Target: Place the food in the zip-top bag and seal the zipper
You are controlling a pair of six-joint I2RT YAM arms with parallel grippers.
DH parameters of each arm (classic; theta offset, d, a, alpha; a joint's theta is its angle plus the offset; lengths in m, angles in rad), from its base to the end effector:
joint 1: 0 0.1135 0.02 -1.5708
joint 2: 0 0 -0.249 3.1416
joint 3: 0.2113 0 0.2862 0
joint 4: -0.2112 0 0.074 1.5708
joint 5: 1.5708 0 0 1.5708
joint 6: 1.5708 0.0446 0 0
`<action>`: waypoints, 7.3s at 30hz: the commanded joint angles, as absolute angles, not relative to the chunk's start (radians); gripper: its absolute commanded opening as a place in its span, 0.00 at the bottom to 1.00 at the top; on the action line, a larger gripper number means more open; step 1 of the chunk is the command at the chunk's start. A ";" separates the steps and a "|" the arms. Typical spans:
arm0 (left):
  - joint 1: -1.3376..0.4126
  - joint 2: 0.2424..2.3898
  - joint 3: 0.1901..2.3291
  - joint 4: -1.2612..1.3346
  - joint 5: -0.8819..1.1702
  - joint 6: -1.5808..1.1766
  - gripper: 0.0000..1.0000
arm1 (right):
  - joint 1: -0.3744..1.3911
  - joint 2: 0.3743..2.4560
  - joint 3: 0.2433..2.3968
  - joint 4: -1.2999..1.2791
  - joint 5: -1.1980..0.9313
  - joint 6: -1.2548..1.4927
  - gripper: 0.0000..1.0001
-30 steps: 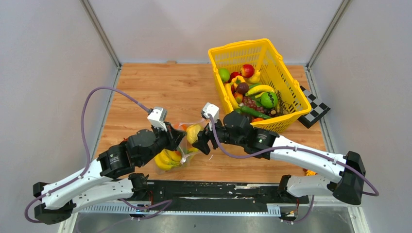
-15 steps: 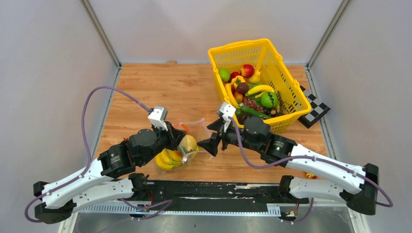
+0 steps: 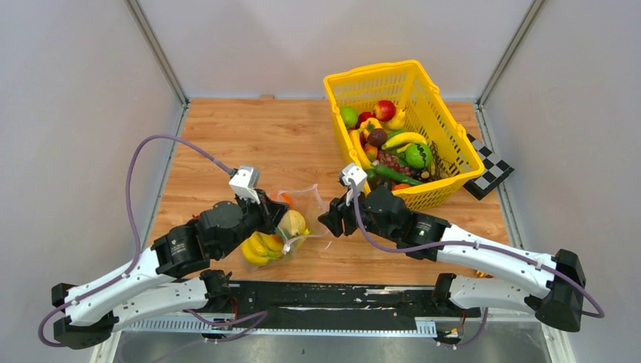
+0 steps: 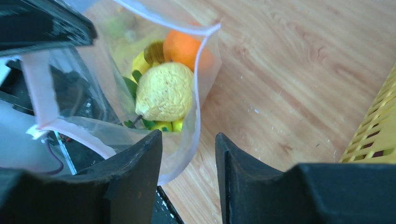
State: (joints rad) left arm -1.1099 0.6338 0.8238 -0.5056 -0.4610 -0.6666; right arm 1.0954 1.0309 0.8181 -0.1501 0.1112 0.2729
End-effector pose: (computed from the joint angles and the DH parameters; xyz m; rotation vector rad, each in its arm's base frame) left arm 0.1028 -0.1624 0.3374 0.1023 1.9270 -0.7894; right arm 0.1366 0.2545 0.2847 -0.7347 1.8782 0.7920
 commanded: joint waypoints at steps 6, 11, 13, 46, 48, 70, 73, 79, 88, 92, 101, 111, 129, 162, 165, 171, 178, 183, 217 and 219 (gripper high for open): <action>-1.109 0.606 0.831 -0.483 -0.495 -0.664 0.01 | 1.095 1.094 0.886 -0.154 0.047 0.291 0.09; -1.110 0.608 0.838 -0.527 -0.540 -0.649 0.01 | 1.095 1.104 0.915 -0.044 0.017 0.266 0.03; -1.110 0.608 0.860 -0.565 -0.572 -0.636 0.01 | 1.096 1.131 0.960 -0.011 -0.055 0.257 0.02; -1.109 0.659 0.872 -0.594 -0.689 -0.611 0.00 | 0.919 1.305 1.139 -0.222 -0.218 0.236 0.51; -1.110 0.661 0.866 -0.579 -0.677 -0.610 0.00 | 0.914 1.255 1.154 -0.242 -0.216 0.233 0.63; -1.109 0.641 0.814 -0.505 -0.578 -0.647 0.00 | 0.440 1.159 1.163 -0.479 0.462 0.105 0.96; -1.109 0.640 0.810 -0.493 -0.574 -0.647 0.00 | 0.344 1.217 1.137 -0.467 0.434 0.118 0.97; -1.109 0.640 0.807 -0.497 -0.570 -0.652 0.00 | 0.242 1.323 1.146 -0.456 0.342 0.100 0.97; -1.109 0.636 0.792 -0.489 -0.556 -0.660 0.00 | 0.226 1.429 1.185 -0.436 0.293 0.064 0.98; -1.109 0.636 0.788 -0.491 -0.552 -0.664 0.00 | 0.214 1.470 1.194 -0.425 0.280 0.063 0.98; -1.109 0.632 0.789 -0.492 -0.545 -0.657 0.00 | 0.193 1.513 1.156 -0.348 0.211 0.015 0.89; -1.109 0.632 0.786 -0.489 -0.538 -0.660 0.00 | 0.186 1.511 1.151 -0.360 0.172 0.049 0.63; -1.110 0.649 0.776 -0.481 -0.516 -0.653 0.00 | 0.183 1.226 0.999 -0.280 -0.195 0.192 0.54; -1.109 0.661 0.792 -0.378 -0.418 -0.663 0.00 | 0.225 0.897 0.910 -0.071 -0.957 0.356 0.49; -1.109 0.675 0.816 -0.386 -0.418 -0.650 0.00 | 0.283 0.902 0.924 -0.092 -1.014 0.293 0.50; -1.109 0.686 0.821 -0.376 -0.407 -0.649 0.00 | 0.478 0.952 0.986 -0.252 -0.989 0.103 0.50; -1.109 0.679 0.818 -0.379 -0.405 -0.655 0.00 | 0.628 1.027 1.002 -0.270 -0.852 0.068 0.49; -1.109 0.674 0.825 -0.374 -0.377 -0.629 0.00 | 0.694 1.067 1.008 -0.288 -0.768 0.063 0.47; -1.109 0.604 0.822 -0.342 -0.381 -0.612 0.00 | 1.139 1.194 0.970 0.052 -0.109 0.111 0.53; -1.110 0.590 0.817 -0.357 -0.404 -0.624 0.00 | 1.156 1.210 0.980 0.065 -0.103 0.107 0.54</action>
State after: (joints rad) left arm -1.1084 0.6174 0.8162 -0.4335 -0.3729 -0.5991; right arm 1.1164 1.1915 0.9283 -0.0536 -0.0906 0.1097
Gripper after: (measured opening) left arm 0.008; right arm 0.759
